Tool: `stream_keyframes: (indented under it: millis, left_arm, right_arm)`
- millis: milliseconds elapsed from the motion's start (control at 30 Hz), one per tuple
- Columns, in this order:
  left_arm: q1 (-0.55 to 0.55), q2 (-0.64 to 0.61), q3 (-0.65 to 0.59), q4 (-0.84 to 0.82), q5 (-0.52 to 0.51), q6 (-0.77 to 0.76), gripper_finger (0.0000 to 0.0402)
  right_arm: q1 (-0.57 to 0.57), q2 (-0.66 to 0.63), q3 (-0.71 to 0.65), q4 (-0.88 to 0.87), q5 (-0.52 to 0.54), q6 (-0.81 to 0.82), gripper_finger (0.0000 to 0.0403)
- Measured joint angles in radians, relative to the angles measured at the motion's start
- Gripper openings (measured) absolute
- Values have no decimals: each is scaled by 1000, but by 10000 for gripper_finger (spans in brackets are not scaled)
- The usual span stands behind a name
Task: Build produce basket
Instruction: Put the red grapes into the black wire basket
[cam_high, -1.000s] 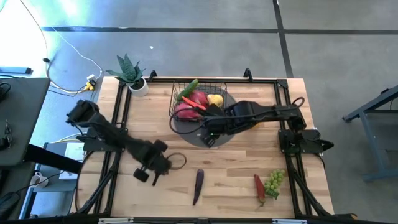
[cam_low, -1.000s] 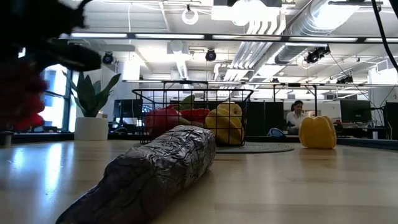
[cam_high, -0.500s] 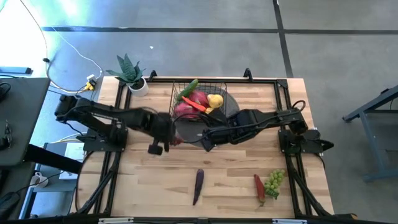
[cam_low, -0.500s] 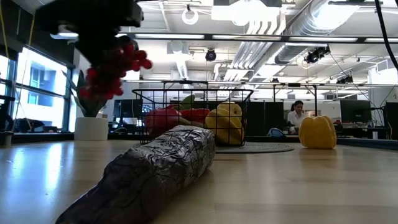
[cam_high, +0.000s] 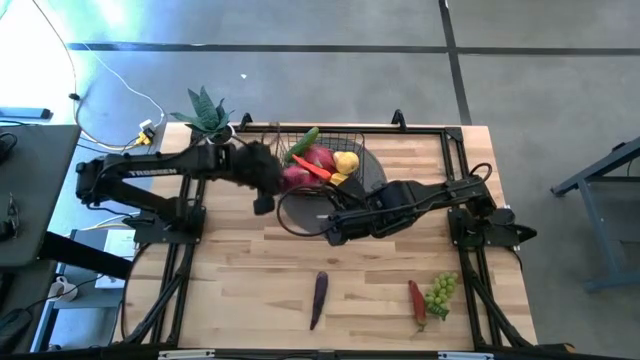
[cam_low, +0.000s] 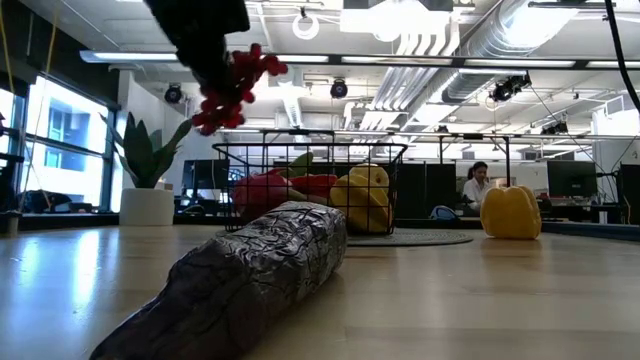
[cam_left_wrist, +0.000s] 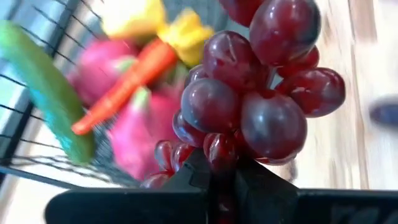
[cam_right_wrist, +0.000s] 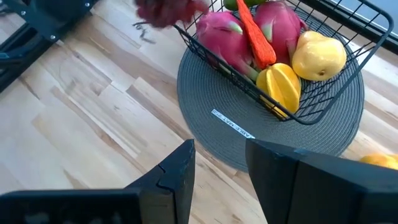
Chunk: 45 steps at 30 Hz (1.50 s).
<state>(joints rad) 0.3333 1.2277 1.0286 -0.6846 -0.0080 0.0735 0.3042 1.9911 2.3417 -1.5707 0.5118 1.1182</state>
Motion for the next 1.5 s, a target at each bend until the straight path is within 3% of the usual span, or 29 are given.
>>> stream_keyframes:
  millis: [167,467,667,1333,1500]
  left_arm:
    - [84,-5,0,130,30,-86,4]
    - [194,-3,0,309,30,-376,4]
    - [265,53,0,313,105,-527,4]
    - [314,257,0,316,70,-692,4]
    - [321,286,0,316,75,-758,23]
  right_arm:
    - [0,0,0,0,1,-20,123]
    - [-6,0,-1,0,-27,-127,123]
    - [-32,0,-1,0,-30,-262,123]
    - [-177,0,-1,0,-98,-596,123]
    - [-195,0,-1,0,-101,-642,123]
